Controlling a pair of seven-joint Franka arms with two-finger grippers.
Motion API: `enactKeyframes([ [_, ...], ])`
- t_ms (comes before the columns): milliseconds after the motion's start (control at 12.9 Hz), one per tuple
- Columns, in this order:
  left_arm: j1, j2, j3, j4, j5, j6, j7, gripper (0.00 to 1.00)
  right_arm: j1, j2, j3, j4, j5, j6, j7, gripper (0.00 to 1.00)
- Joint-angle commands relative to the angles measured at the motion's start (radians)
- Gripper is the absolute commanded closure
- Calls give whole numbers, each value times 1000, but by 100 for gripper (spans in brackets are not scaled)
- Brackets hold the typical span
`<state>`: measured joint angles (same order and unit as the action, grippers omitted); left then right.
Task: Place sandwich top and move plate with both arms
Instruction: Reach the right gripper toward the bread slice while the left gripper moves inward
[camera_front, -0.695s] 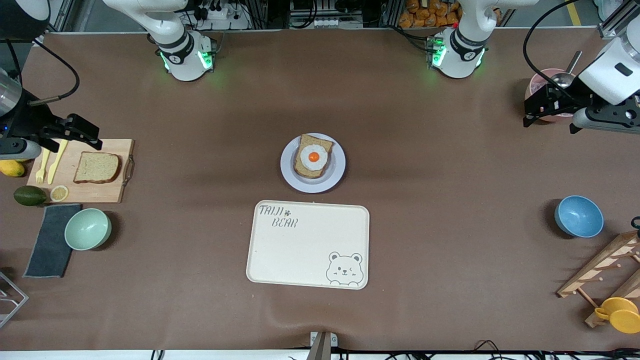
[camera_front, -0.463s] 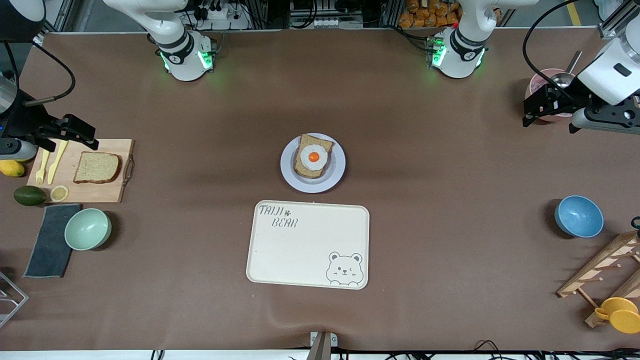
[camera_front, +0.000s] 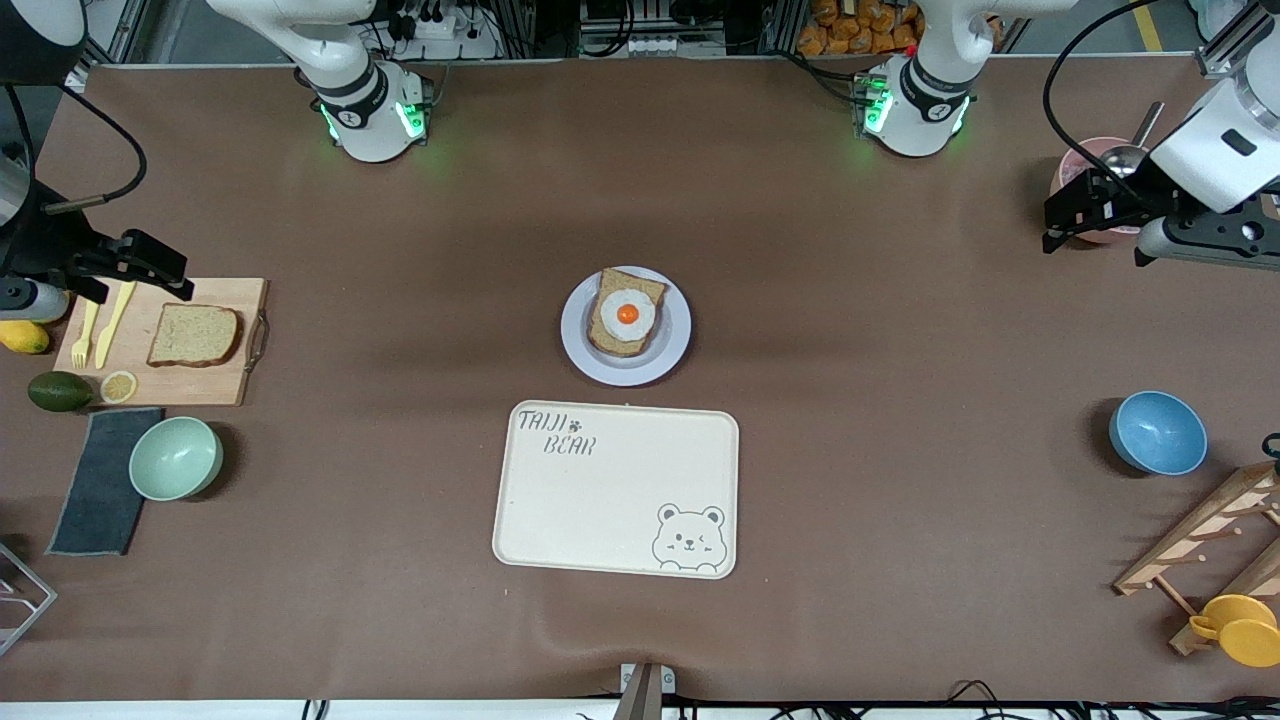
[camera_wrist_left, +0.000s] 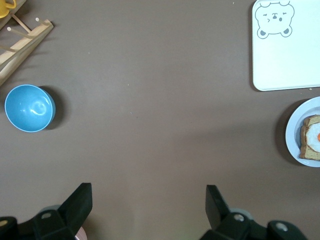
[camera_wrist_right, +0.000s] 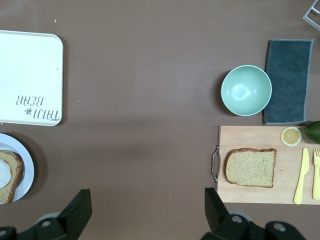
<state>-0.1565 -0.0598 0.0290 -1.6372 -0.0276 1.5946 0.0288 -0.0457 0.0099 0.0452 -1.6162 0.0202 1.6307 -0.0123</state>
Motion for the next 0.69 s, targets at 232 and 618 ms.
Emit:
enactKeyframes([
  [232,47,40,2,-50,-46,-10,3,0,-56,30,9,-5,-5,1,2,0],
  [618,63,38,2,-78,-66,-10,5,0,-157,126,7,-5,-19,12,-21,0],
])
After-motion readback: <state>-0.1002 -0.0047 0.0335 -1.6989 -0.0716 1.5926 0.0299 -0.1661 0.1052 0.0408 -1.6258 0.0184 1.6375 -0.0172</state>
